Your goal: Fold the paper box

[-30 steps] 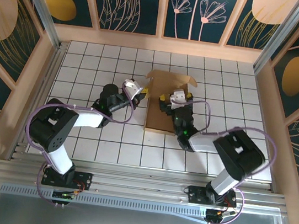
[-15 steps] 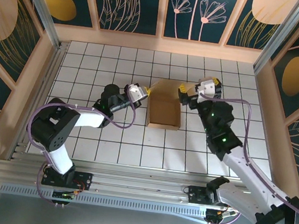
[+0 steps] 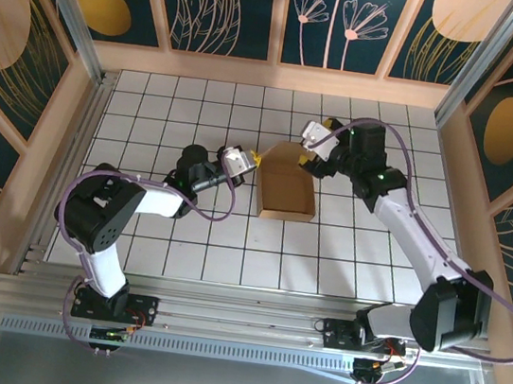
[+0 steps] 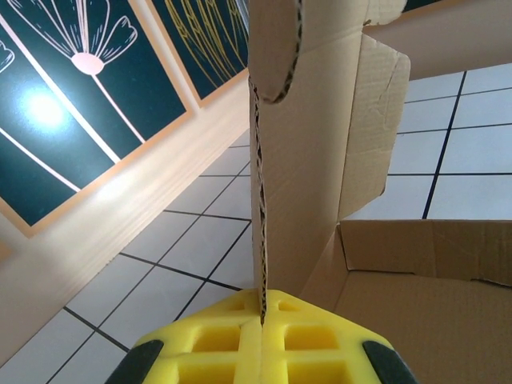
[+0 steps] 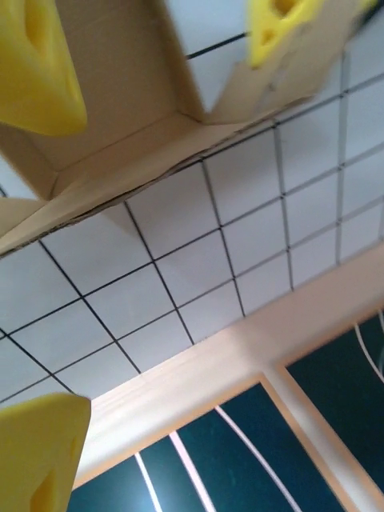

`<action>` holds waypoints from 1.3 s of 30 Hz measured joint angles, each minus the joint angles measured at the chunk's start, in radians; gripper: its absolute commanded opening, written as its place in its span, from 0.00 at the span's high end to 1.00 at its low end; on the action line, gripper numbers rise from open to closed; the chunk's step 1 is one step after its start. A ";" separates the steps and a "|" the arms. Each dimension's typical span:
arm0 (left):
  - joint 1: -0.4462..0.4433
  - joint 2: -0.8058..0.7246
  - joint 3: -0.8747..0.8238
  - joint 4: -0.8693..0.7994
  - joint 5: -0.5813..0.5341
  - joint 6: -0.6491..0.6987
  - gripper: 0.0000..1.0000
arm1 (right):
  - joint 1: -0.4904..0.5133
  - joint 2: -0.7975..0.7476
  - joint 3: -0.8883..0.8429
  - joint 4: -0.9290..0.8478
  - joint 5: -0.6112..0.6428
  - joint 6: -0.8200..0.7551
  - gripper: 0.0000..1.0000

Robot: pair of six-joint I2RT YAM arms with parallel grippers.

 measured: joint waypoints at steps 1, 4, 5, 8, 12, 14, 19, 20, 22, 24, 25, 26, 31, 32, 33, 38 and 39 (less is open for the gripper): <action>0.000 0.002 0.003 0.000 0.002 0.000 1.00 | -0.011 0.024 0.021 -0.021 -0.012 -0.019 0.31; 0.000 0.005 0.007 0.001 0.010 -0.004 1.00 | -0.034 0.083 0.078 -0.047 -0.050 -0.064 0.51; 0.000 0.006 0.009 0.001 0.013 -0.010 1.00 | -0.037 0.095 0.090 -0.052 -0.064 -0.076 0.55; 0.000 0.014 0.011 0.012 0.019 -0.029 1.00 | -0.037 0.109 0.101 -0.063 -0.100 -0.099 0.66; 0.000 0.029 0.013 0.025 0.018 -0.058 0.89 | -0.037 0.127 0.114 -0.095 -0.123 -0.121 0.74; 0.000 0.037 0.015 0.034 0.016 -0.081 0.66 | -0.037 0.133 0.120 -0.116 -0.135 -0.128 0.77; 0.000 0.036 -0.001 0.112 0.004 -0.155 0.37 | -0.037 0.137 0.150 -0.153 -0.152 -0.128 0.80; 0.000 0.026 -0.021 0.131 -0.002 -0.172 0.36 | -0.037 0.138 0.161 -0.160 -0.152 -0.129 0.81; 0.000 -0.013 -0.079 0.163 -0.013 -0.204 0.29 | -0.037 0.142 0.190 -0.182 -0.156 -0.137 0.82; 0.000 -0.072 -0.141 0.184 -0.040 -0.256 0.28 | -0.039 0.145 0.214 -0.197 -0.159 -0.146 0.83; 0.002 -0.108 -0.167 0.187 -0.058 -0.294 0.31 | -0.040 0.145 0.224 -0.206 -0.160 -0.148 0.85; 0.003 -0.143 -0.178 0.181 -0.076 -0.340 0.35 | -0.045 0.147 0.233 -0.215 -0.165 -0.152 0.87; 0.050 -0.298 -0.093 0.006 -0.176 -0.579 0.49 | -0.066 0.181 0.291 -0.265 -0.182 -0.174 0.93; 0.065 -0.315 -0.054 -0.045 -0.192 -0.621 0.52 | -0.068 0.188 0.296 -0.269 -0.185 -0.174 0.93; 0.078 -0.323 -0.021 -0.089 -0.201 -0.654 0.54 | -0.068 0.191 0.296 -0.273 -0.188 -0.174 0.93; 0.145 -0.257 0.215 -0.391 -0.224 -0.766 0.52 | -0.069 0.195 0.296 -0.300 -0.215 -0.173 0.92; 0.152 -0.226 0.257 -0.442 -0.217 -0.777 0.52 | -0.069 0.195 0.296 -0.302 -0.219 -0.173 0.92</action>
